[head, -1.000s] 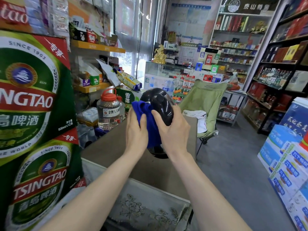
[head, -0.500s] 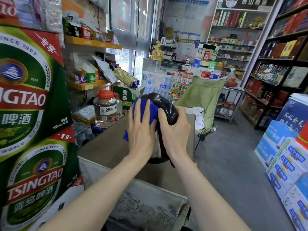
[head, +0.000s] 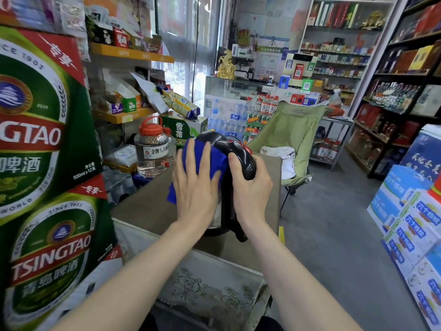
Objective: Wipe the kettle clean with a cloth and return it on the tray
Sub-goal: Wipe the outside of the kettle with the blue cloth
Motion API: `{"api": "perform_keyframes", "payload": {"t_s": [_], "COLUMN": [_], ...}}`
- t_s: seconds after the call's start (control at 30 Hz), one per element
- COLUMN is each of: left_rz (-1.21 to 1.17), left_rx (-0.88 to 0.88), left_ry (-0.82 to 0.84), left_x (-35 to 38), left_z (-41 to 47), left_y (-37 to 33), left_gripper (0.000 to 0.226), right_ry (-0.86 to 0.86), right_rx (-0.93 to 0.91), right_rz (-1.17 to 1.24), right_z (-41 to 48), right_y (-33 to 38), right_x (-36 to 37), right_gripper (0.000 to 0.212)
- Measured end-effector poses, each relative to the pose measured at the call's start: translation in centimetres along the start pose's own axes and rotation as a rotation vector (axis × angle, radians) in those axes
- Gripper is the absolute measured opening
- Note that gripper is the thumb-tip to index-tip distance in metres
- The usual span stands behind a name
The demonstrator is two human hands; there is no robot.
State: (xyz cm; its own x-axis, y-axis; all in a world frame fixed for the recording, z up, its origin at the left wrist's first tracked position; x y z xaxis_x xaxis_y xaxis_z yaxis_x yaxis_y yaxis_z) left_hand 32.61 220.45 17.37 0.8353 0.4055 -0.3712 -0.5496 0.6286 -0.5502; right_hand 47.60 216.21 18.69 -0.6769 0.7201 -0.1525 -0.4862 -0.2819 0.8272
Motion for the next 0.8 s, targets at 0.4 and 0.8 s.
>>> {"api": "perform_keyframes", "payload": {"t_s": [0.4,0.8], "left_rz": [-0.4,-0.744], "left_rx": [-0.408,-0.826], "left_ry": [-0.102,-0.051], "left_x": [-0.9,0.1], "left_z": [-0.2,1.4], "left_y": [4.7,8.8], "left_gripper": [0.055,0.058], "right_ry": [-0.016,0.016], "right_rx": [0.022,-0.028], "right_rz": [0.057,0.009], "right_z": [1.4,2.1], "right_y": [-0.2,1.0], "right_x": [-0.3,-0.9], "right_gripper": [0.019,0.02]}}
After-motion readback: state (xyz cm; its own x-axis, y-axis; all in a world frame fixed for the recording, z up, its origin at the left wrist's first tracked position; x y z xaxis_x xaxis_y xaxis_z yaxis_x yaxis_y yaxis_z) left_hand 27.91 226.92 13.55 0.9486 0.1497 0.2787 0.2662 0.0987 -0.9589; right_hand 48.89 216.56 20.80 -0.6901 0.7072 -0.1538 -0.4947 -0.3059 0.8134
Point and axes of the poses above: each hand's wrist, its own z-axis towards the middle knuckle, its own x-axis out of the palm, y = z × x, the point moved 10 cm from there along z, towards the middle knuckle, and after that the axes turned 15 degrees about -z, right-handed, at the moved point
